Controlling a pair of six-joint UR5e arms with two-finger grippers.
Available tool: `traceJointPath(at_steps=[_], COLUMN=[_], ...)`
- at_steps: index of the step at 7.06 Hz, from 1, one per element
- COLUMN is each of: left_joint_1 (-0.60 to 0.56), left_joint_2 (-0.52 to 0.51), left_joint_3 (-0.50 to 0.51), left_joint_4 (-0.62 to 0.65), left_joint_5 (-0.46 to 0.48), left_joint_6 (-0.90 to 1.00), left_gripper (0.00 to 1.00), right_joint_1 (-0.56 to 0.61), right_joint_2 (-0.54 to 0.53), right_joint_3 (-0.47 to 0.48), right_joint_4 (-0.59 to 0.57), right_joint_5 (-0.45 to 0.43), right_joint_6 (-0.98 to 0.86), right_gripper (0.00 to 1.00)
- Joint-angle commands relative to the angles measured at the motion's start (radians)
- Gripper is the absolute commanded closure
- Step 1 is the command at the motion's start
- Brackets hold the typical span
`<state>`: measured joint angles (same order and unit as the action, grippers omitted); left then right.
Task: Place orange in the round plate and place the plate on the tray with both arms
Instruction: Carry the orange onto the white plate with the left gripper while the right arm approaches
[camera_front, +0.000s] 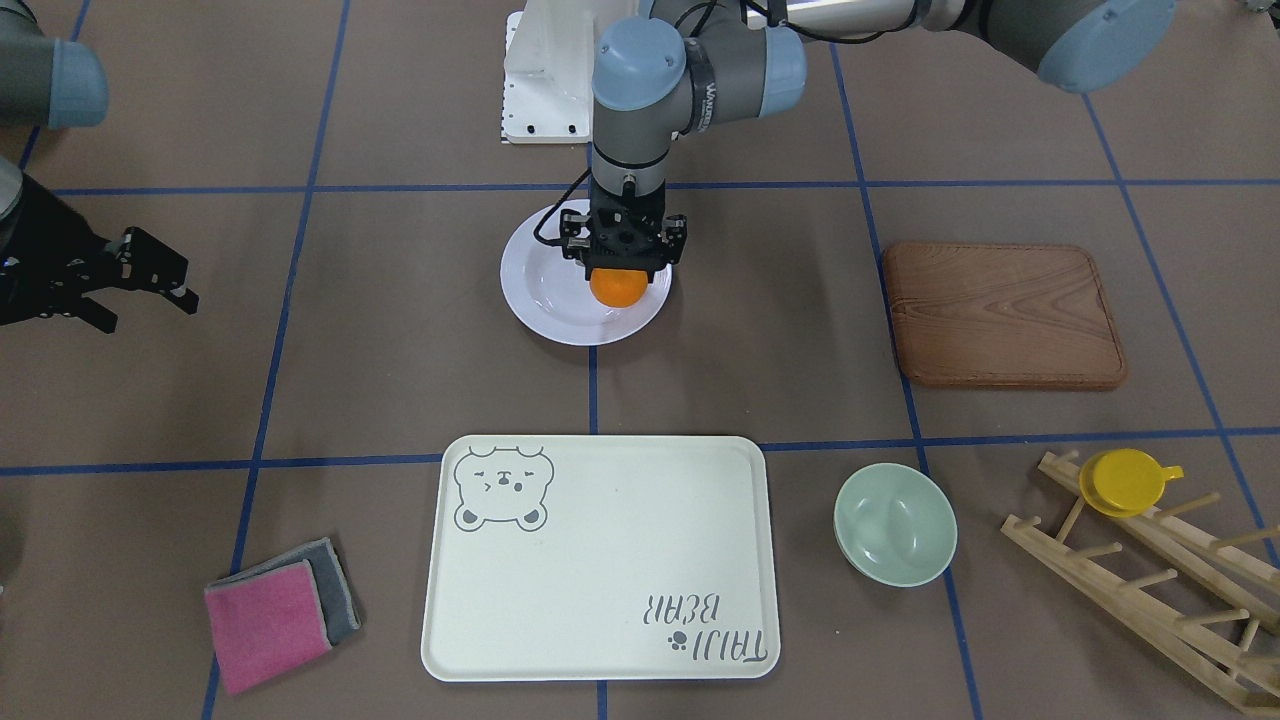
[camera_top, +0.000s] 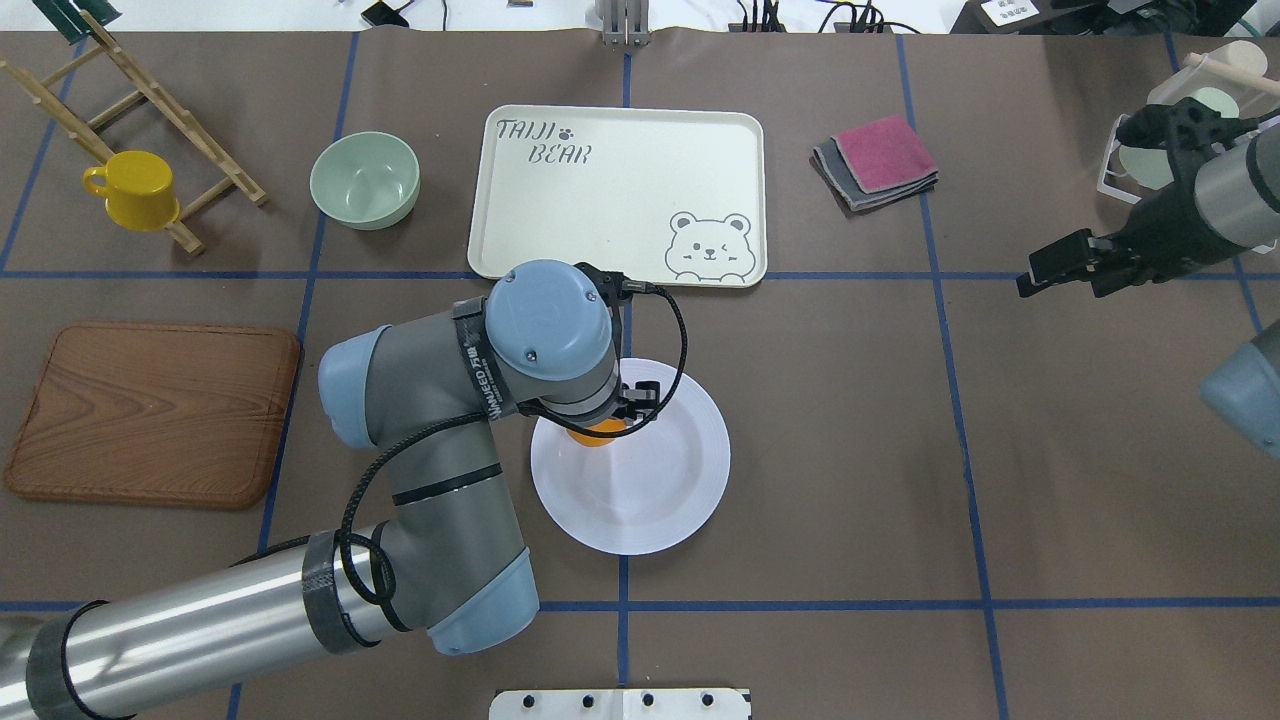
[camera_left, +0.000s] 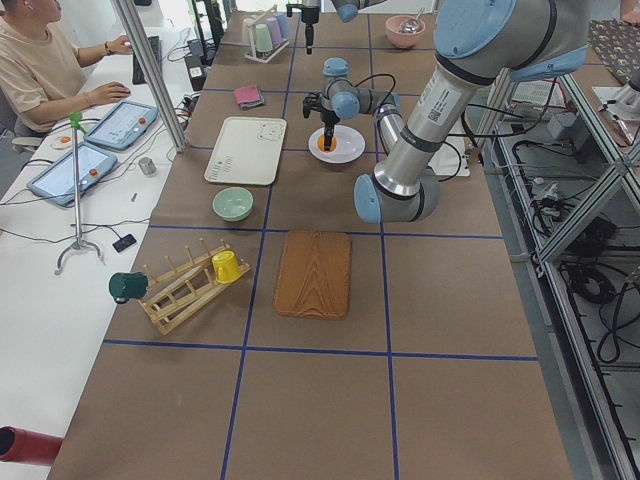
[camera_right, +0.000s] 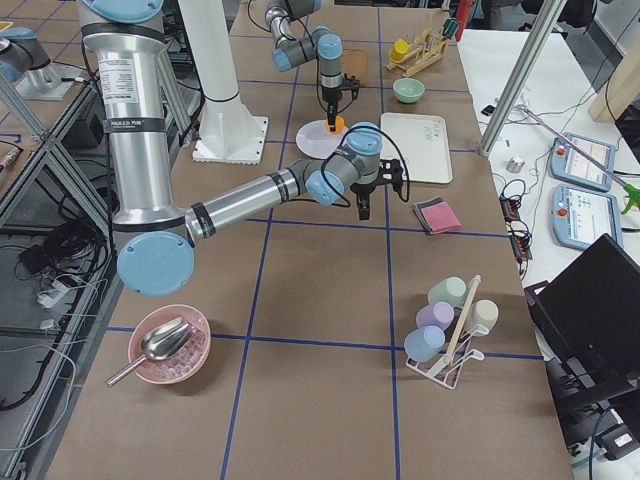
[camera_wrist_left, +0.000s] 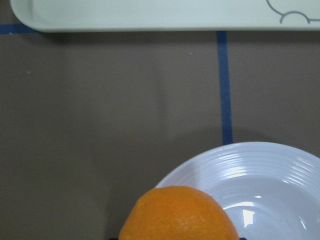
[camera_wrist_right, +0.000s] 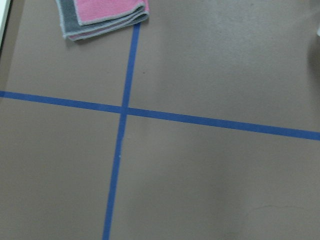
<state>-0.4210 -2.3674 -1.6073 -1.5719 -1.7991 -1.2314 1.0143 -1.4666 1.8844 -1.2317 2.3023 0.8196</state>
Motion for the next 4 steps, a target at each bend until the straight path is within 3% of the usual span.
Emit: traceJointPath(at_steps=[1,2,4], left_joint_1=[0.037,0.054,0.054], left_joint_2=[-0.010,-0.010,-0.003], left_joint_3=[0.023,0.023,-0.031], left_joint_4=[-0.023,-0.030,-0.025], left_joint_5=[0.010,0.076,0.089], left_joint_6=[-0.013,-0.017,-0.004], left_gripper=[0.04,0.00,0.00], right_joint_1=[-0.119,-0.164,-0.201], right_joint_2=[0.067,0.098,0.152], right_joint_3=[0.022,0.024,0.033], right_joint_4=[0.000,0.000,0.001], right_joint_5=[-0.096,-0.139,-0.152], right_joint_6=[0.149,0.206,0.277], right_gripper=[0.00,0.00,0.00])
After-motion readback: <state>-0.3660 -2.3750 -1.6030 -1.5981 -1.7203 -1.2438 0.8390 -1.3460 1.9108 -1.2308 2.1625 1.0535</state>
